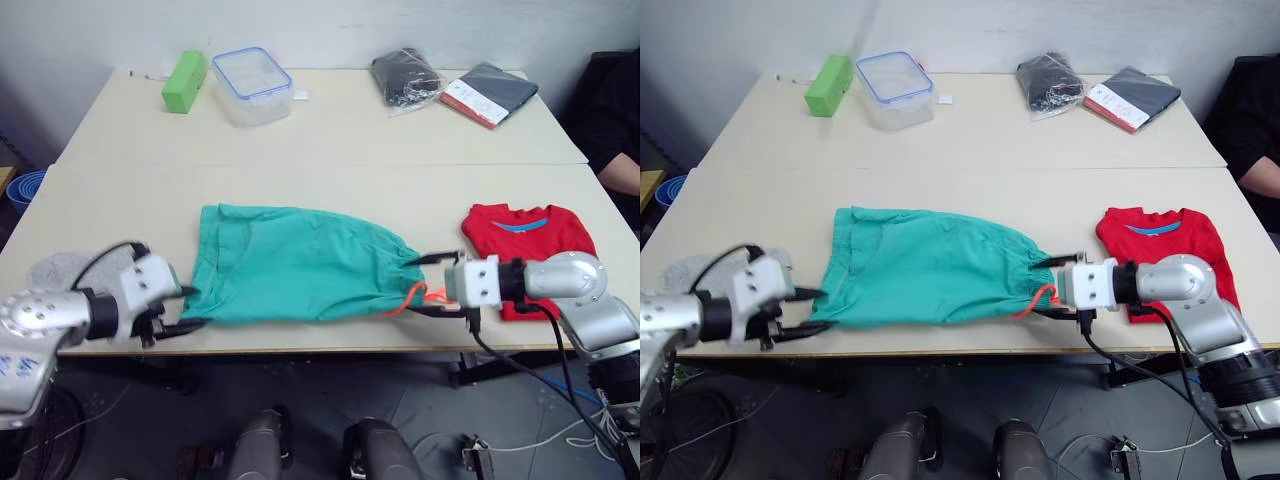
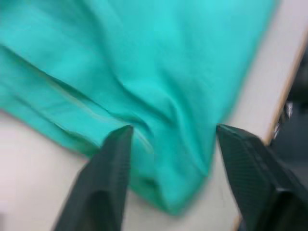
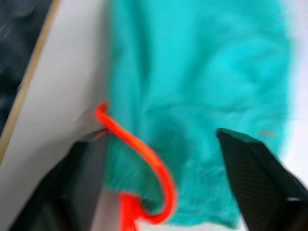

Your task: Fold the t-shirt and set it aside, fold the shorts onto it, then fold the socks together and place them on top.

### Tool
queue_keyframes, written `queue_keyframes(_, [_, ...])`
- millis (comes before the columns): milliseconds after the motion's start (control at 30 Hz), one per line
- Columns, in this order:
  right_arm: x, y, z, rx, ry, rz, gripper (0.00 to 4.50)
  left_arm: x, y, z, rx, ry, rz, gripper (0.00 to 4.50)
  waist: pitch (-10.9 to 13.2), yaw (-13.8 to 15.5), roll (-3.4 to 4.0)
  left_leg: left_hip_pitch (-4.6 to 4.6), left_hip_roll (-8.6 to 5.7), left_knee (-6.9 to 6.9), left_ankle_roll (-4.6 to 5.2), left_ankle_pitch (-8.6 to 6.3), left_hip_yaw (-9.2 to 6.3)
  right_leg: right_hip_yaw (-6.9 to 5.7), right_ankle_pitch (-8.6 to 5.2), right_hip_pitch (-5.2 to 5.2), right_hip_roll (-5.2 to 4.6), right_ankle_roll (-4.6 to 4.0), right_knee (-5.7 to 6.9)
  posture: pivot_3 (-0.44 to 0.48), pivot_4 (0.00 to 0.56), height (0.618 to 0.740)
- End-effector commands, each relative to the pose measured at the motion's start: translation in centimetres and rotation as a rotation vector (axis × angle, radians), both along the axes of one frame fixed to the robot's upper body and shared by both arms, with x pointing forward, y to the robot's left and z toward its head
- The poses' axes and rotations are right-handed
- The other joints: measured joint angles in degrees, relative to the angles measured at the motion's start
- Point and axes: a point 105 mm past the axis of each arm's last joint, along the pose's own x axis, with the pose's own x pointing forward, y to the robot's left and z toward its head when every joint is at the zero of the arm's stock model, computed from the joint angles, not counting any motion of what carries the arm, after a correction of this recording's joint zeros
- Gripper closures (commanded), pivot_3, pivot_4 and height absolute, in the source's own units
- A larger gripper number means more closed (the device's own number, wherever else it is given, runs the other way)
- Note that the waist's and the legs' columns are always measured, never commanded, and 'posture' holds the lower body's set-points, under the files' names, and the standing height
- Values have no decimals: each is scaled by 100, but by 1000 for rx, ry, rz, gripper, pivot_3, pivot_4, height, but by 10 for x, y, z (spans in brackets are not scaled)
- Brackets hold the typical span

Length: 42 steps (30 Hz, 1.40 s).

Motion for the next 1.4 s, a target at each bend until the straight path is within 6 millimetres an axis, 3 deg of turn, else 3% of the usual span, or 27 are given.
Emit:
queue_keyframes(33, [1, 19, 28, 188, 52, -69, 566, 8, -17, 27, -124, -30, -21, 1282, -1, 4, -1, -1, -1, 0, 0, 0, -1, 0, 0, 1, 0, 0, -2, 0, 150, 740])
queue_keyframes(100, [3, 34, 28, 246, 88, -95, 1128, 15, -35, 34, -186, -27, -61, 1271, -1, 7, -1, -1, -4, -1, 0, -1, -1, 0, 0, 1, 0, 0, -3, 0, 150, 740])
queue_keyframes(200, [8, 53, 23, 289, 121, -134, 2212, 27, -58, 35, -229, -22, -108, 1882, -1, 15, -1, -6, -5, 0, -1, 0, -1, 0, 0, -2, 3, 1, -3, 0, 150, 740])
queue_keyframes(400, [28, 86, -11, 214, 130, -200, 4344, 64, -89, 1, -158, 11, -151, 3780, -1, 2, -1, -36, -4, 9, -5, 6, 2, -1, 1, -29, 13, 1, 0, 0, 150, 740])
queue_keyframes(433, [36, 91, -16, 200, 116, -226, 4500, 72, -94, -5, -149, 10, -151, 4035, -1, 8, -1, -37, -4, 9, -5, 6, 3, 0, 1, -30, 14, 1, 0, 0, 150, 740])
queue_keyframes(467, [45, 96, -19, 204, 110, -263, 4500, 83, -98, -10, -147, 13, -133, 4404, -1, 9, -3, -37, -5, 10, -4, 7, 4, -1, 1, -30, 13, 1, 2, 0, 150, 740])
queue_keyframes(633, [79, 104, -34, 173, 66, -407, 4500, 132, -89, -35, -100, 5, 79, 4457, -1, 6, -3, -57, -7, 17, -1, 14, 4, -3, 1, -49, 12, 2, 10, 0, 150, 740])
queue_keyframes(800, [99, 76, -45, 151, 47, -583, 4500, 148, -73, -46, -132, 15, 194, 4457, -4, 1, -6, -55, -7, 14, -1, 14, 5, -4, 1, -50, 8, 2, 9, 0, 150, 740])
queue_keyframes(1000, [100, 27, -41, 150, 37, -727, 4500, 149, -54, -57, -102, -7, 229, 4457, -5, 3, -8, -44, -7, 21, -2, 17, 6, -3, 1, -41, 7, 2, 22, 0, 150, 740])
queue_keyframes(1100, [91, 17, -25, 231, 31, -700, 4500, 149, -54, -43, -163, -44, 213, 4457, -7, 6, -11, -42, -7, 21, -2, 17, 6, -3, 1, -39, 6, 2, 22, 0, 150, 740])
queue_keyframes(1167, [80, 23, -11, 317, 47, -632, 4500, 145, -59, -31, -200, -73, 169, 4457, -7, 7, -11, -47, -7, 20, -2, 17, 5, -4, 1, -41, 7, 2, 19, 0, 150, 740])
queue_keyframes(1267, [47, 39, 9, 383, 87, -468, 4500, 125, -77, -9, -249, -83, 10, 4457, -6, -12, -10, -56, -6, 13, -2, 18, 6, -3, 1, -52, 9, 2, 20, 0, 150, 740])
queue_keyframes(1333, [31, 43, 9, 376, 118, -421, 4500, 107, -89, -3, -246, -71, -102, 4457, -6, -5, -10, -56, -4, 5, -5, 18, 5, -2, 1, -53, 12, 1, 14, 0, 150, 740])
queue_keyframes(1400, [17, 48, -5, 299, 141, -391, 4500, 85, -106, -5, -217, -27, -250, 4457, -6, 6, -10, -55, -4, 5, -5, 18, 4, -3, 1, -48, 13, 1, 6, 0, 150, 740])
